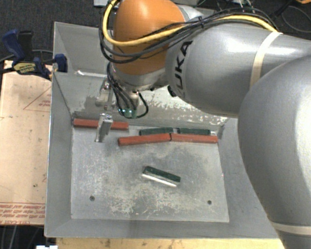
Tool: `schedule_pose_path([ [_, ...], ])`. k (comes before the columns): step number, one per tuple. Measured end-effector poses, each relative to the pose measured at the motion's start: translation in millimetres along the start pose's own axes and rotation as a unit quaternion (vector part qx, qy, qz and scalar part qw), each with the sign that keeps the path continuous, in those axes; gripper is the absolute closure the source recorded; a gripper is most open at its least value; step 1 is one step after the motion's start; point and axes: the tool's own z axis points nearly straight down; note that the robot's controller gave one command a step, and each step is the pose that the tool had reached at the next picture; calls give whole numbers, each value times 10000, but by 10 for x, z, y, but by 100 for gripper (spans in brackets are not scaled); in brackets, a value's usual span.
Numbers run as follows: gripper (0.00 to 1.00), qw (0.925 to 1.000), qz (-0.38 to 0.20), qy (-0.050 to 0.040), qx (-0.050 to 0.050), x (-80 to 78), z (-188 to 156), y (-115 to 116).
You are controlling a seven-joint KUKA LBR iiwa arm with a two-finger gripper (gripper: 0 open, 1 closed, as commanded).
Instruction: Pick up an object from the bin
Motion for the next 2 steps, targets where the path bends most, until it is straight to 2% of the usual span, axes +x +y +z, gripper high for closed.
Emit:
schedule_pose_path([
  [1,0,10000,18,-40,-7,-20,-52,-12],
  [2,0,10000,-62,-61,-15,-105,695,27],
])
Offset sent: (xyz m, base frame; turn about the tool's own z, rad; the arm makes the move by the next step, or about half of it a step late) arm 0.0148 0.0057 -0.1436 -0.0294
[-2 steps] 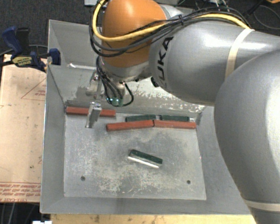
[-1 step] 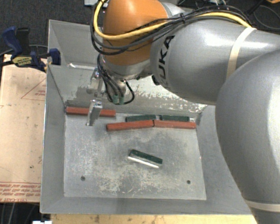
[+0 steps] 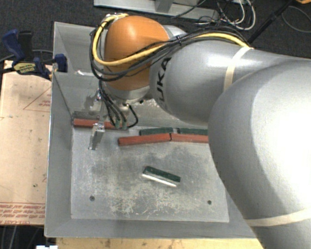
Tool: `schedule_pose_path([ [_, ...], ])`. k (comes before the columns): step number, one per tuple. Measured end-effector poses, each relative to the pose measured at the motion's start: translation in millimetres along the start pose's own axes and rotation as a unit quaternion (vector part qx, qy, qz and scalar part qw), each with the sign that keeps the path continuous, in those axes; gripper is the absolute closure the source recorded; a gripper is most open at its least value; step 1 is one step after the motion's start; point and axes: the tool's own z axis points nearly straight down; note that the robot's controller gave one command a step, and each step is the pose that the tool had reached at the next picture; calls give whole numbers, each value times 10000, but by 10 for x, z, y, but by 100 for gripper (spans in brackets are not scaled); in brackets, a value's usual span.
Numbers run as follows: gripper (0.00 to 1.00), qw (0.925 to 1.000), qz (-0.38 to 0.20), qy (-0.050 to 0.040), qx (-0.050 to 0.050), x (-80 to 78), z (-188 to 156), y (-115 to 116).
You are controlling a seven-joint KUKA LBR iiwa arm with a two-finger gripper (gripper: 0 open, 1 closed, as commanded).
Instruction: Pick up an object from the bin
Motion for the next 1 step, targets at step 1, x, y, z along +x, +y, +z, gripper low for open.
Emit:
schedule_pose_path([
  [1,0,10000,30,-76,-30,-63,654,19],
])
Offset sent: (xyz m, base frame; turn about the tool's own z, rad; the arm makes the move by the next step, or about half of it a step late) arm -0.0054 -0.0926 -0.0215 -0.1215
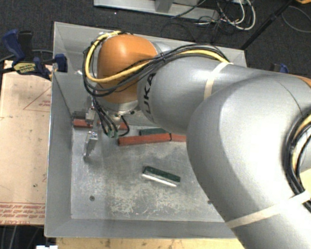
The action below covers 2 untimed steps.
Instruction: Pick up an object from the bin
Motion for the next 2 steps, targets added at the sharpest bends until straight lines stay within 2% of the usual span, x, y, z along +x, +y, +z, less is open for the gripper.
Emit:
schedule_pose_path([
  [1,0,10000,2,13,6,3,-16,1],
  [2,0,9994,-328,-55,-27,50,-51,-936],
])
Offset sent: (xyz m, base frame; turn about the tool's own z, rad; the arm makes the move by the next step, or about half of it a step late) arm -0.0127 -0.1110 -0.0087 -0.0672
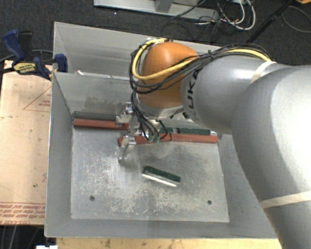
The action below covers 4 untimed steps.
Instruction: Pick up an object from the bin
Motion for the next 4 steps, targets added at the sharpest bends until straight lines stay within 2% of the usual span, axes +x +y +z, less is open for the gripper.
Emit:
schedule_pose_path([
  [1,100,10000,-25,53,0,93,14,-1056],
  [3,100,10000,-44,65,-31,95,3,-1078],
  [4,100,9999,-62,122,5,113,-27,-1067],
])
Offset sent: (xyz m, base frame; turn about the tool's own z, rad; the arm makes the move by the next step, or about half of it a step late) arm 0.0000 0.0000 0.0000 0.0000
